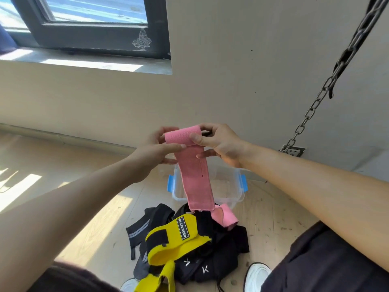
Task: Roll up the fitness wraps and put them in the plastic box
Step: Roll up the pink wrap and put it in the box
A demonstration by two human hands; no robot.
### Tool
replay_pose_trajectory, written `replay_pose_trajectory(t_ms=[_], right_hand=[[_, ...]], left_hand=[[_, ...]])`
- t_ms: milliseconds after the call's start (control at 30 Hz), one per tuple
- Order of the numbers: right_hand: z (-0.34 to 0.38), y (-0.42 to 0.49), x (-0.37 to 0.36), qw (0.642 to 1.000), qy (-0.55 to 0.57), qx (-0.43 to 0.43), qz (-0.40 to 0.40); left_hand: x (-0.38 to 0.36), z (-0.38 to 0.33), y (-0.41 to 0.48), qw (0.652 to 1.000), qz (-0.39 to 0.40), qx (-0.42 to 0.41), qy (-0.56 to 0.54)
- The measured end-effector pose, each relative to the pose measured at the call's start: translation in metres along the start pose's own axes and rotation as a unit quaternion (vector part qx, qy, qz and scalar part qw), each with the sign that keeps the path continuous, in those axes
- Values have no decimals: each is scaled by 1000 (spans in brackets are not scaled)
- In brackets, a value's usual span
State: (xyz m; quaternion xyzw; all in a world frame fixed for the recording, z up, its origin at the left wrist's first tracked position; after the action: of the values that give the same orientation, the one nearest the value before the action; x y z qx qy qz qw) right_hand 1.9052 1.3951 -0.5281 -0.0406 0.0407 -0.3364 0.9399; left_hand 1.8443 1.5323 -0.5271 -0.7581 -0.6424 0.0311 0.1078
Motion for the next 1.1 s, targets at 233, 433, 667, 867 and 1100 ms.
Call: replay_pose_trajectory(t_ms=[233, 433, 667, 867, 1100], right_hand=[[11, -2, 6, 999, 15, 35, -8], [13, -5, 4, 998, 36, 37, 20], [4, -8, -3, 998, 14, -43, 52], [6, -7, -4, 998, 0, -59, 18], [18, -10, -1, 1000, 7, -6, 5]], left_hand=[[-13, 11, 0, 996, 77, 41, 11], [-12, 1, -1, 999, 43, 12, 20], [-5, -8, 0, 999, 24, -32, 28], [0, -13, 0, 996, 23, -66, 57], [-14, 1, -2, 994, 109, 19, 0]])
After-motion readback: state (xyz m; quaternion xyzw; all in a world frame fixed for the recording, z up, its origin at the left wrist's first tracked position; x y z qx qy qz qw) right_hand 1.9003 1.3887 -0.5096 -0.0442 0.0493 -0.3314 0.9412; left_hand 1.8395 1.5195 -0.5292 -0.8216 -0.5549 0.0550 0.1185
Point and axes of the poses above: each hand's wrist, its own y-axis towards the middle knuckle, its own x-axis out of the back of the hand, z = x × y, the point moved 10 cm from there along y, towards the middle knuckle, and after that the axes turned 13 degrees about z, right-handed, at the moved point
